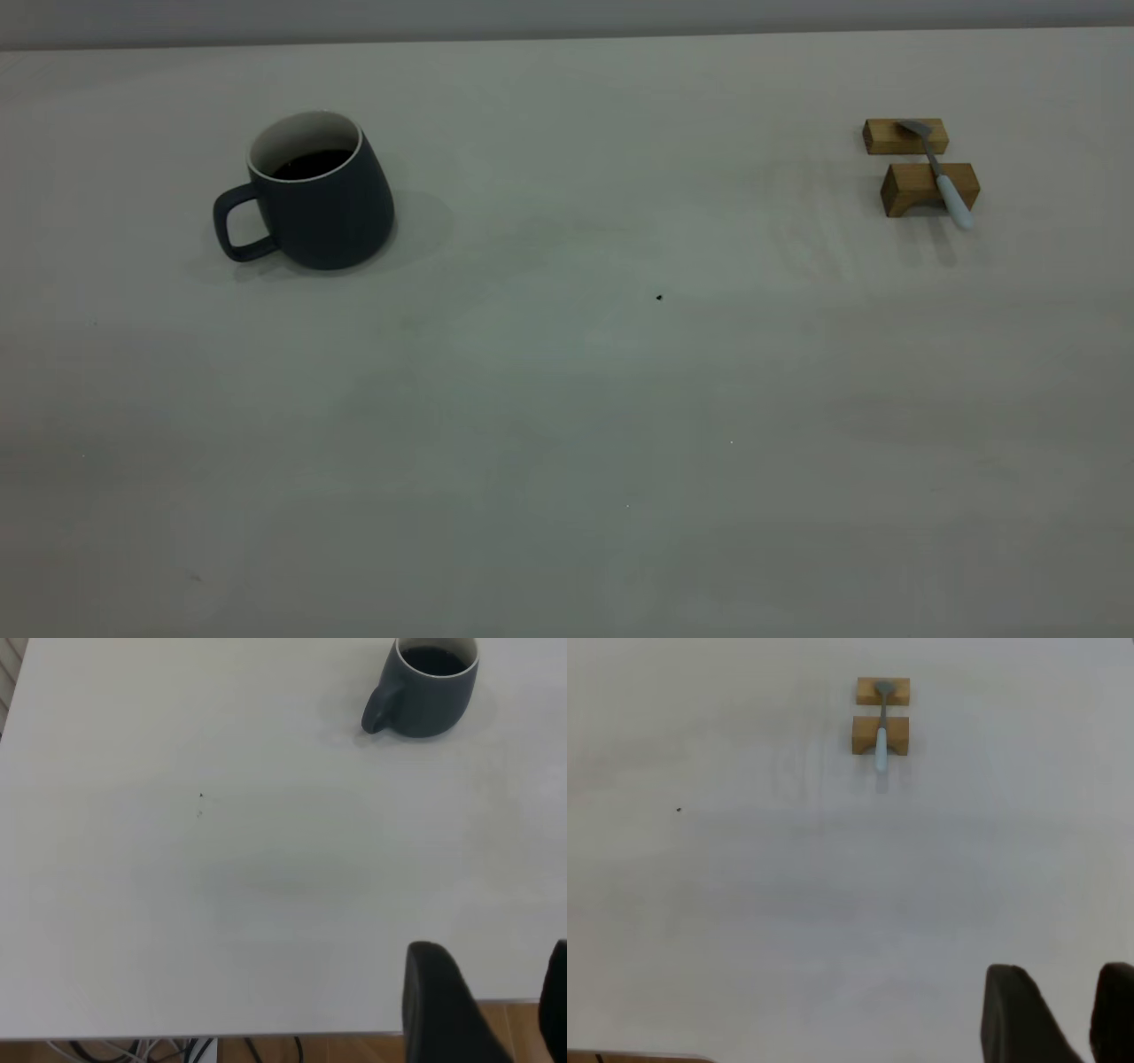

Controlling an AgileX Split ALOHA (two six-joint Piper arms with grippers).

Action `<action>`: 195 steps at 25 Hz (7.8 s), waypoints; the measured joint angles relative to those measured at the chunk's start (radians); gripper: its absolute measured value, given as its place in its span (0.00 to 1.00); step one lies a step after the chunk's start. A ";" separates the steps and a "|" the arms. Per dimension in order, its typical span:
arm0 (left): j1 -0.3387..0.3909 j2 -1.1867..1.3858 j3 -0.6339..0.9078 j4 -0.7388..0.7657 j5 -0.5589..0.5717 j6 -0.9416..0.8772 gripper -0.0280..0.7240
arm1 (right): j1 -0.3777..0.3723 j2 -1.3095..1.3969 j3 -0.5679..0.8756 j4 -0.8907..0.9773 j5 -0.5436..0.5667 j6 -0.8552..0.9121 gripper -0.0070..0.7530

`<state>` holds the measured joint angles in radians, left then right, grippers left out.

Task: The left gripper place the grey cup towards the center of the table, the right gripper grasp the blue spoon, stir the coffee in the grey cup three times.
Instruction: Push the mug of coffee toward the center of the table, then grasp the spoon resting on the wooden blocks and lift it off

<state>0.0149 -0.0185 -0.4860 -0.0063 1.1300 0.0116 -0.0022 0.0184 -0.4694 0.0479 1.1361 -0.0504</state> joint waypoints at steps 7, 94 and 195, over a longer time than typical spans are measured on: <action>0.000 0.000 0.000 0.000 0.000 0.000 0.51 | 0.000 0.000 0.000 0.000 0.000 0.000 0.33; -0.268 2.290 -0.816 -0.005 -0.837 0.712 0.31 | -0.001 0.000 0.000 0.005 0.000 0.000 0.33; -0.261 0.927 -0.375 -0.024 0.038 0.058 0.43 | -0.001 0.000 0.000 0.006 0.000 0.000 0.33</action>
<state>-0.2464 0.9082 -0.8614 -0.0304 1.1680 0.0697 -0.0032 0.0184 -0.4694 0.0539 1.1361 -0.0504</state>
